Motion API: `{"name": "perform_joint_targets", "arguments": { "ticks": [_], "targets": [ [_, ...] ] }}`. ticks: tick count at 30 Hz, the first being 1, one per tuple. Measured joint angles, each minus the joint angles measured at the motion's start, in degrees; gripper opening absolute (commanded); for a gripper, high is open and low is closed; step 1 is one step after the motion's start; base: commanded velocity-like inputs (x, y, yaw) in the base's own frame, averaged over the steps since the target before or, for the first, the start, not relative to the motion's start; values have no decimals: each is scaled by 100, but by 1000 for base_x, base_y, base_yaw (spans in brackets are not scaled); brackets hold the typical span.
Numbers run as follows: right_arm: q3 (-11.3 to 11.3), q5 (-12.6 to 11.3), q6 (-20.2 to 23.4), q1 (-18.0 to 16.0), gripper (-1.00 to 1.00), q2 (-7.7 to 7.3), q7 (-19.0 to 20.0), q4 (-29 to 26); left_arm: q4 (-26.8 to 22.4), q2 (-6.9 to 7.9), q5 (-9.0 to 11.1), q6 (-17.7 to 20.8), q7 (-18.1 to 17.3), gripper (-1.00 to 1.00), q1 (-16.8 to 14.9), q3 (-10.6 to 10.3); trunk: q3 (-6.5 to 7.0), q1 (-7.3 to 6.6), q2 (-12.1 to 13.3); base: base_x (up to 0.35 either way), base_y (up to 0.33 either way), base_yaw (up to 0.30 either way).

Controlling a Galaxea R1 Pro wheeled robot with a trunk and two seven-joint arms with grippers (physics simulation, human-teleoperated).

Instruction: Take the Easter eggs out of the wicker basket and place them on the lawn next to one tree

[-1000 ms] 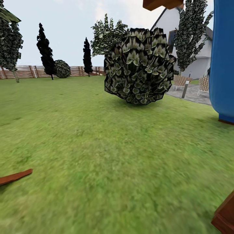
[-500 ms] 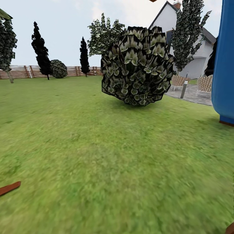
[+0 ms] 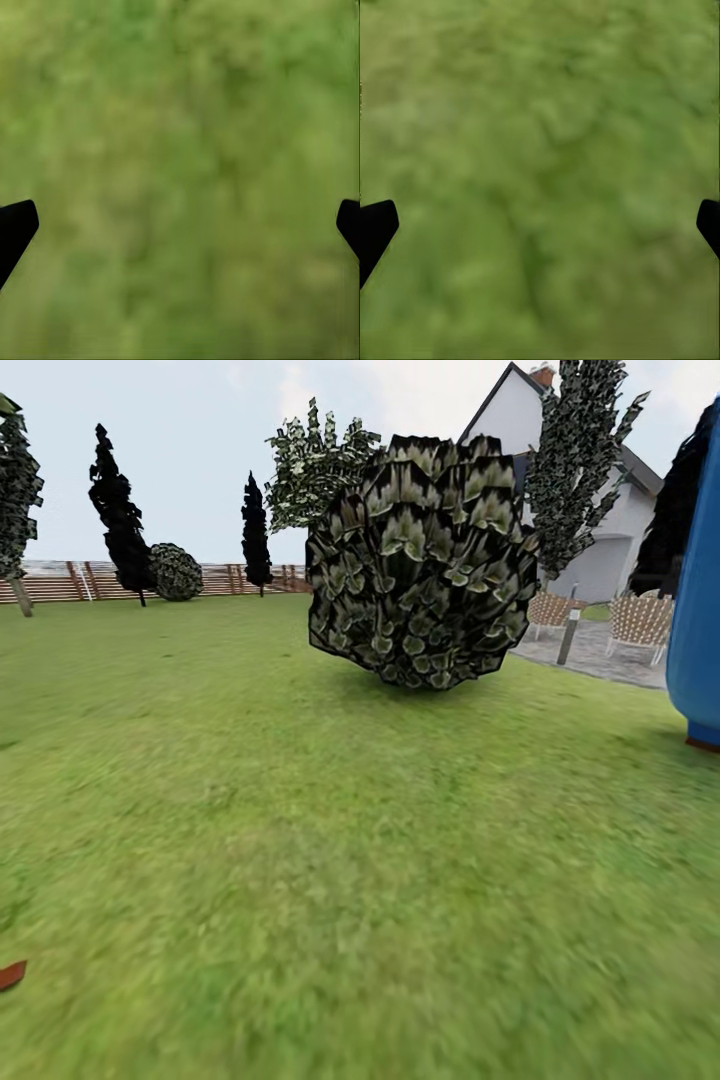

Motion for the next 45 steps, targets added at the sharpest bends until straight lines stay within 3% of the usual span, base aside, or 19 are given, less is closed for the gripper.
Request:
{"name": "perform_joint_targets", "arguments": {
  "ticks": [45],
  "targets": [
    [7, -2, 0, 0, 100, 0, 0, 4, 1, -9, 0, -1, -1, 100, -2, 0, 0, 0, 0, 323, 116, 0]
  ]
}}
